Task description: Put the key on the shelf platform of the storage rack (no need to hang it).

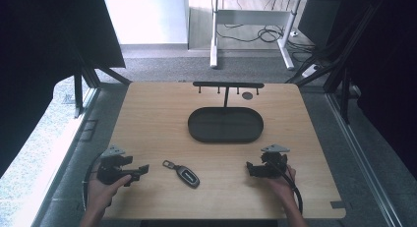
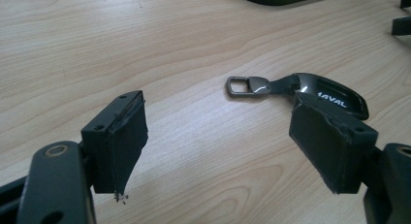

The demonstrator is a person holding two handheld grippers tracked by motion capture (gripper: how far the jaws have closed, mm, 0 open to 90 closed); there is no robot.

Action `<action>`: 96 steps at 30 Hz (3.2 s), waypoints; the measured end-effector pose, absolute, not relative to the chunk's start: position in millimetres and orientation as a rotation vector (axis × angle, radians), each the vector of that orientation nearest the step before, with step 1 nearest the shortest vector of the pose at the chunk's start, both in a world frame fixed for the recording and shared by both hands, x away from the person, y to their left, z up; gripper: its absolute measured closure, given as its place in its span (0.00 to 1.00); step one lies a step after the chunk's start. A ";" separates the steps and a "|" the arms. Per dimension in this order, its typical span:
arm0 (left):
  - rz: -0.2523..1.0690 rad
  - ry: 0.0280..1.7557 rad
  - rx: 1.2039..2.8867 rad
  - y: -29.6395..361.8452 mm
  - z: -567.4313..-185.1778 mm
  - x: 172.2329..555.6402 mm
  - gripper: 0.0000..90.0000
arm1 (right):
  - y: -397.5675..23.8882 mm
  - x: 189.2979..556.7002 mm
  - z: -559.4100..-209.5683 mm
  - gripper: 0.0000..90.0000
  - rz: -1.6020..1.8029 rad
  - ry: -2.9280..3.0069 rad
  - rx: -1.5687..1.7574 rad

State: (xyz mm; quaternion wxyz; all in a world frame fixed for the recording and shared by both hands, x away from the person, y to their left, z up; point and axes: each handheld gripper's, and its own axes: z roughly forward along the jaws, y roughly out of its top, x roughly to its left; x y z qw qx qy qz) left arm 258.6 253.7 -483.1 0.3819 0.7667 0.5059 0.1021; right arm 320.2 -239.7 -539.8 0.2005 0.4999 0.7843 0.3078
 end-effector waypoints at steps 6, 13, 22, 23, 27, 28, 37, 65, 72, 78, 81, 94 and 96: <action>0.259 1.277 1.958 250.2 -481.1 253.4 0.24 | -243.2 307.7 -525.9 0.21 0.866 2.119 1.355; 0.264 1.276 1.956 250.2 -480.4 253.3 0.24 | -251.7 298.3 -516.3 0.27 0.949 2.130 1.345; 0.263 1.279 1.957 249.9 -481.3 254.0 0.24 | -256.3 299.2 -515.5 0.33 0.978 2.163 1.358; 0.263 1.275 1.959 249.9 -481.1 253.9 0.24 | -256.4 298.8 -515.3 0.33 0.980 2.165 1.355; 0.264 1.272 1.958 248.7 -480.5 253.3 0.24 | -256.7 297.8 -515.6 0.34 0.980 2.175 1.356; 0.262 1.273 1.963 248.5 -481.2 253.7 0.24 | -256.6 297.6 -516.1 0.35 0.979 2.179 1.357; 0.257 1.269 1.974 245.3 -482.8 254.1 0.24 | -254.9 296.7 -515.2 0.39 0.983 2.201 1.346; 0.267 1.274 1.962 248.3 -479.2 254.7 0.24 | -196.2 308.3 -440.0 0.43 0.949 2.507 1.060; 0.262 1.267 1.967 248.2 -479.4 254.9 0.24 | -165.5 316.7 -430.7 0.43 0.878 2.572 0.959; 0.263 1.267 1.965 248.7 -479.1 254.7 0.24 | -144.5 316.1 -427.6 0.43 0.868 2.637 0.896; 0.262 1.268 1.969 247.7 -479.8 255.0 0.24 | -135.2 316.0 -425.8 0.43 0.862 2.654 0.874; 0.254 1.257 1.986 245.6 -481.4 255.8 0.24 | -115.0 321.3 -425.0 0.42 0.828 2.691 0.825; 0.256 1.256 1.988 245.4 -481.6 256.1 0.24 | -111.7 321.4 -425.3 0.42 0.825 2.699 0.815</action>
